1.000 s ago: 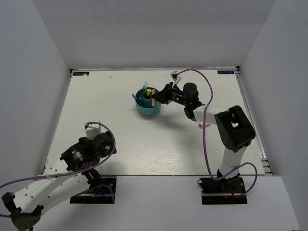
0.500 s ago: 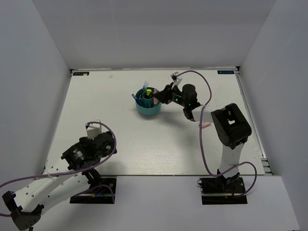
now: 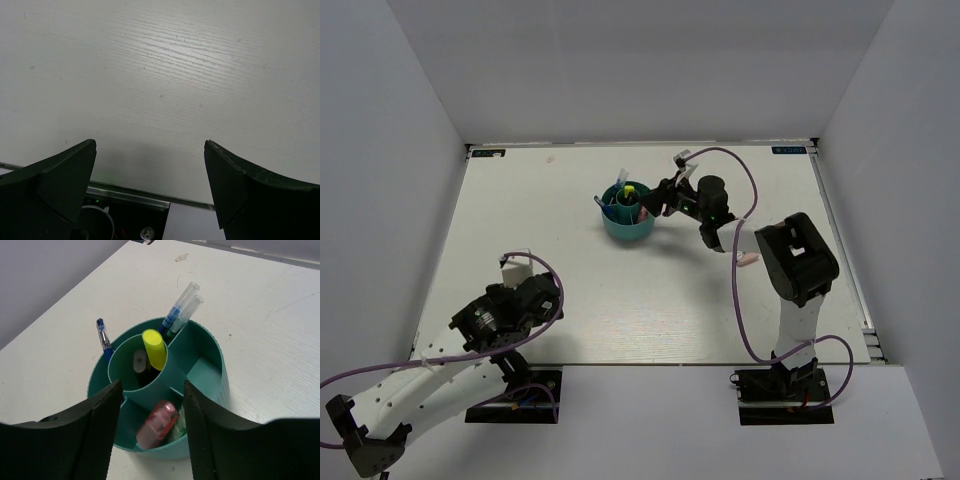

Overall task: Sort the stationery into containers
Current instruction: Place the stationery in the storage box, then pick up the stationery from the center of the board.

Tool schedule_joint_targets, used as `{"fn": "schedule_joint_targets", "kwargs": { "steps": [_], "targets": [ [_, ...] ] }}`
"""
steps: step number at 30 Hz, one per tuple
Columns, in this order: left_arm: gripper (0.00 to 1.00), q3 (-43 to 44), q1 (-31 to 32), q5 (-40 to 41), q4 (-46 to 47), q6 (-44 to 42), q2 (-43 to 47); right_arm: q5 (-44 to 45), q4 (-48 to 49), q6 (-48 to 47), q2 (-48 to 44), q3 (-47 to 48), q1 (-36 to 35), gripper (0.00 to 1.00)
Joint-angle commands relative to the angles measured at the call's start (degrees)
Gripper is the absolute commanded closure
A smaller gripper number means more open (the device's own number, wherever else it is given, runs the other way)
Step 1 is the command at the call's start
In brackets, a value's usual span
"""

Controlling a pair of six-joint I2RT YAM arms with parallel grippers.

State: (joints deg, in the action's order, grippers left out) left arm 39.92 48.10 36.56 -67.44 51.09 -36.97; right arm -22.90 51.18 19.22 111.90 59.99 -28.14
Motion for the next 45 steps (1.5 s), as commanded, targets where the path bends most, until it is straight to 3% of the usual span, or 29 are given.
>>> {"fn": "schedule_joint_targets", "kwargs": {
  "steps": [1,5,8,10,11,12,13,14,15,17,18,19,20,21,22,24,25,26,27,28,29,31,32,33,34,35,36,41,45],
  "targets": [
    [0.00,2.2,-0.3,0.4,0.9,-0.8,-0.1,-0.7,3.6,-2.1,-2.7,-1.0,-0.1,0.43],
    [0.00,2.8,-0.2,0.0,1.5,-1.4,-0.8,-1.5,2.1,-0.8,-4.8,-0.7,0.2,0.41],
    [0.02,3.6,-0.2,-0.6,2.4,-2.4,-1.5,-2.0,-1.8,-0.4,-7.8,-0.4,0.8,0.48],
    [0.18,4.3,-0.2,-1.0,3.9,-5.0,-2.0,-3.6,-15.2,-1.5,-10.6,1.1,1.8,0.64],
    [0.56,4.5,-0.1,-1.7,5.6,-7.0,-2.2,-6.3,-27.8,-7.6,-12.9,6.7,2.0,0.79],
    [0.78,4.6,-0.1,-2.0,7.4,-8.9,-2.4,-6.0,-27.9,-10.4,-13.4,9.1,2.4,0.88],
    [0.90,4.8,-0.1,-2.3,8.3,-9.9,-2.8,-4.2,-45.3,-14.7,-13.8,11.4,2.7,0.98],
    [0.99,5.2,-0.1,-2.4,9.0,-10.8,-3.4,-3.4,-49.1,-16.5,-15.2,13.7,3.0,1.00],
    [1.00,5.9,-0.2,-2.5,10.8,-13.4,-4.3,-2.3,-55.1,-21.3,-17.0,13.8,3.3,1.00],
    [0.93,7.9,-0.2,-2.5,11.4,-15.6,-6.3,-2.4,-58.5,-24.1,-21.1,11.3,4.3,1.00],
    [0.83,8.7,-0.1,-2.5,11.8,-16.3,-7.8,-6.7,-62.4,-33.0,-23.9,9.6,5.3,0.73],
    [0.44,9.4,0.0,-2.4,12.0,-17.7,-9.1,-7.5,-67.1,-36.0,-25.2,8.1,5.5,0.38],
    [0.29,9.6,-0.4,-2.5,12.3,-19.1,-9.9,-7.9,-69.3,-39.1,-29.0,7.3,5.9,0.14],
    [0.20,9.7,-0.5,-3.6,12.3,-19.7,-10.4,-9.7,-76.2,-46.7,-30.1,6.7,6.1,0.10],
    [0.09,9.5,-1.0,-4.3,13.2,-22.4,-11.8,-8.8,-79.8,-55.3,-30.9,5.5,6.3,0.10],
    [0.07,8.8,-3.1,-8.1,14.3,-24.0,-13.0,-4.5,-91.6,-67.5,-32.4,4.8,6.9,0.10],
    [0.09,7.4,-4.1,-9.6,15.3,-25.7,-13.1,-0.3,-96.6,-75.5,-32.3,3.1,7.1,0.15],
    [0.23,6.7,-6.4,-13.1,15.8,-26.1,-13.3,4.2,-97.8,-81.7,-31.5,2.5,8.0,0.23],
    [0.51,5.5,-9.5,-17.2,16.3,-27.1,-13.8,5.7,-100.0,-84.8,-31.0,2.1,8.7,0.31],
    [0.84,5.0,-11.1,-21.0,17.1,-27.5,-14.5,6.8,-101.7,-88.3,-30.5,2.4,9.8,0.59],
    [1.00,4.2,-12.7,-22.7,17.3,-27.6,-15.1,8.6,-105.9,-96.0,-29.5,2.9,11.0,0.69],
    [1.00,3.0,-17.8,-28.4,17.7,-29.0,-15.8,6.6,-109.1,-104.2,-28.8,4.2,13.3,0.80],
    [0.91,2.6,-20.4,-29.5,17.7,-29.5,-16.0,6.4,-109.1,-105.9,-28.4,5.0,14.7,0.80],
    [0.73,1.8,-21.2,-30.3,17.6,-29.6,-16.0,5.9,-109.3,-107.4,-28.1,5.2,16.2,0.79],
    [0.55,1.3,-22.0,-32.7,18.0,-29.6,-15.3,4.7,-109.4,-112.4,-27.3,6.8,17.0,0.70],
    [0.29,-0.2,-23.4,-33.4,18.8,-29.8,-15.1,4.6,-110.2,-114.4,-25.8,7.4,18.8,0.62],
    [0.22,-0.4,-24.9,-35.4,19.0,-29.7,-14.9,4.7,-112.4,-118.2,-24.8,8.3,19.3,0.56],
    [0.14,-0.8,-28.1,-39.5,19.7,-29.9,-14.8,3.9,-116.7,-127.4,-16.1,15.3,22.8,0.23],
    [0.13,-0.8,-28.1,-40.2,19.5,-30.1,-15.4,3.4,-111.7,-130.2,-15.1,12.2,23.1,0.23]
  ]
}}
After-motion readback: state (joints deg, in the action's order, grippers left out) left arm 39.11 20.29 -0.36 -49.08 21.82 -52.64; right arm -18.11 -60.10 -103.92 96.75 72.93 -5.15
